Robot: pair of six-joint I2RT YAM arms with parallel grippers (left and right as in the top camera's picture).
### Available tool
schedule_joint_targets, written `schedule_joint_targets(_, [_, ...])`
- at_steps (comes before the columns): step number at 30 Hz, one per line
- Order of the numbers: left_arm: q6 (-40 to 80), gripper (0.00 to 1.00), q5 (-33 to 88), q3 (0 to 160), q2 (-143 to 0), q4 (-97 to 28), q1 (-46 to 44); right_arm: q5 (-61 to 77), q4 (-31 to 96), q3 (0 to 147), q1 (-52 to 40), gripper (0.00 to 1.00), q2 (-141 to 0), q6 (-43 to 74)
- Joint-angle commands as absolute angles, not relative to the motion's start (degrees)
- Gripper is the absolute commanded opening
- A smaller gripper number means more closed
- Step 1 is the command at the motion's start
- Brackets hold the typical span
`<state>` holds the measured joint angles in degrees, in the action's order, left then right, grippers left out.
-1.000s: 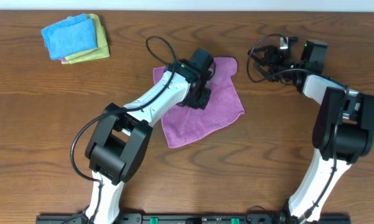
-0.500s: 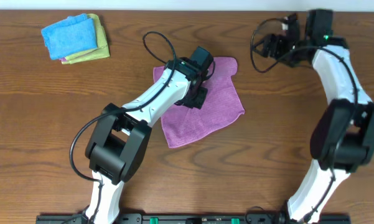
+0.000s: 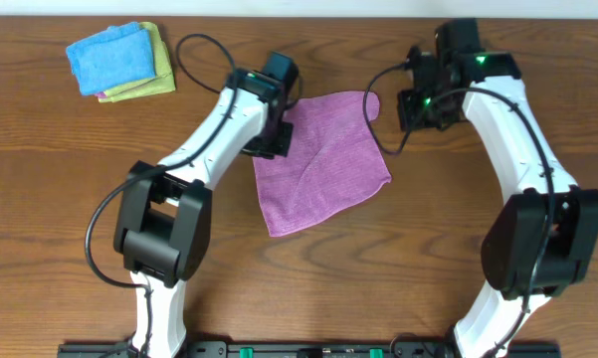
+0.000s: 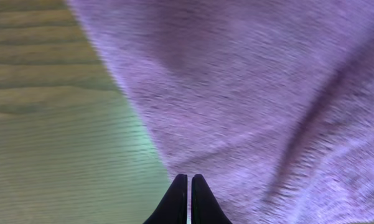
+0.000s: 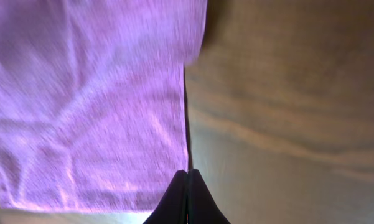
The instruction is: Fold the cloth
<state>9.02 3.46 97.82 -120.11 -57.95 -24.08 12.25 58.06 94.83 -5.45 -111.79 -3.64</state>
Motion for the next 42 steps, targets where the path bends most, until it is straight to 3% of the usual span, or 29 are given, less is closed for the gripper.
schedule_joint_targets(1, [8.9, 0.06, 4.8, 97.5, -118.4, -57.7, -23.7, 10.3, 57.4, 90.1, -6.9, 0.02, -110.5, -4.7])
schedule_joint_targets(10, [7.2, 0.06, 8.4, 94.0, -116.2, -57.9, -21.6, 1.3, 54.7, 83.2, -13.2, 0.02, -108.9, -3.5])
schedule_joint_targets(17, [6.0, 0.06, 6.7, 92.5, -103.1, -59.5, -21.4, -4.3, 57.3, 81.6, -13.5, 0.02, -94.6, -3.5])
schedule_joint_targets(26, [13.4, 0.06, 8.9, 64.3, -87.2, -47.5, -21.4, -3.3, 42.7, 55.8, -13.0, 0.01, -76.2, 4.6])
schedule_joint_targets(34, [22.7, 0.06, 17.0, 53.5, -87.3, -33.9, -21.8, 5.3, 32.2, 50.4, -13.0, 0.02, -83.4, 8.5])
schedule_joint_targets(42, [25.8, 0.06, 14.1, 52.2, -88.1, -28.5, -27.4, 7.9, 23.9, 50.4, -13.0, 0.02, -92.1, 8.5])
